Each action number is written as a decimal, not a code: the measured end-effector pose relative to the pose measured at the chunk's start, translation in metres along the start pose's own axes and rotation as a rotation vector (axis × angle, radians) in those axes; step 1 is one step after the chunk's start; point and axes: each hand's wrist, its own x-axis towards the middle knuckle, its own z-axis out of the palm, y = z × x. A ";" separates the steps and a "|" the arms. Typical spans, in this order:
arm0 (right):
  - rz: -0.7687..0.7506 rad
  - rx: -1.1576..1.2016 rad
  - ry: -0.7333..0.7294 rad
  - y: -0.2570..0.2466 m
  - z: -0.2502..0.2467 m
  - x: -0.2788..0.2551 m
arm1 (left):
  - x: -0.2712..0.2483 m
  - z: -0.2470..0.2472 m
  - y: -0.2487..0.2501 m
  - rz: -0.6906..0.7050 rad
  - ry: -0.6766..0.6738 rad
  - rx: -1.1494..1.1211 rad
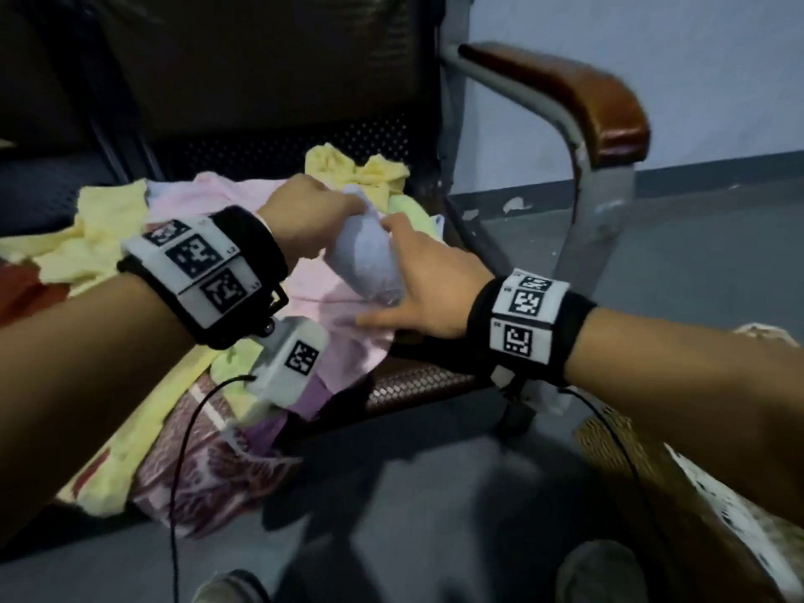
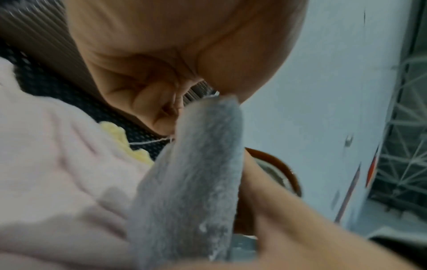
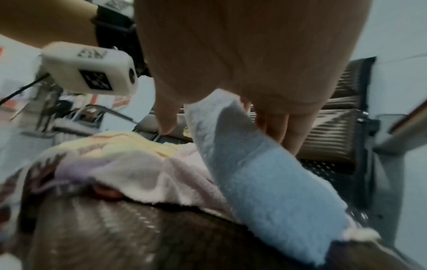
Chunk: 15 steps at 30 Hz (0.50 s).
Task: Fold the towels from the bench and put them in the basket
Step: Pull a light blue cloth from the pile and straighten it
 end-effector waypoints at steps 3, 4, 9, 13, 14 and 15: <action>0.092 0.232 0.196 0.015 -0.030 -0.031 | -0.032 0.030 0.054 0.072 -0.123 -0.291; 0.118 0.328 0.241 0.026 -0.043 -0.042 | -0.042 0.039 0.073 0.113 -0.173 -0.373; 0.306 0.846 0.462 0.096 -0.103 -0.131 | -0.078 0.125 0.131 0.390 -0.361 -0.442; 0.576 1.087 0.569 0.165 -0.112 -0.223 | -0.102 0.242 0.137 0.381 -0.698 -0.206; 0.664 1.147 0.619 0.183 -0.107 -0.245 | -0.108 0.272 0.138 0.340 -0.806 -0.148; 0.760 1.213 0.659 0.201 -0.098 -0.265 | -0.114 0.303 0.139 0.294 -0.905 -0.079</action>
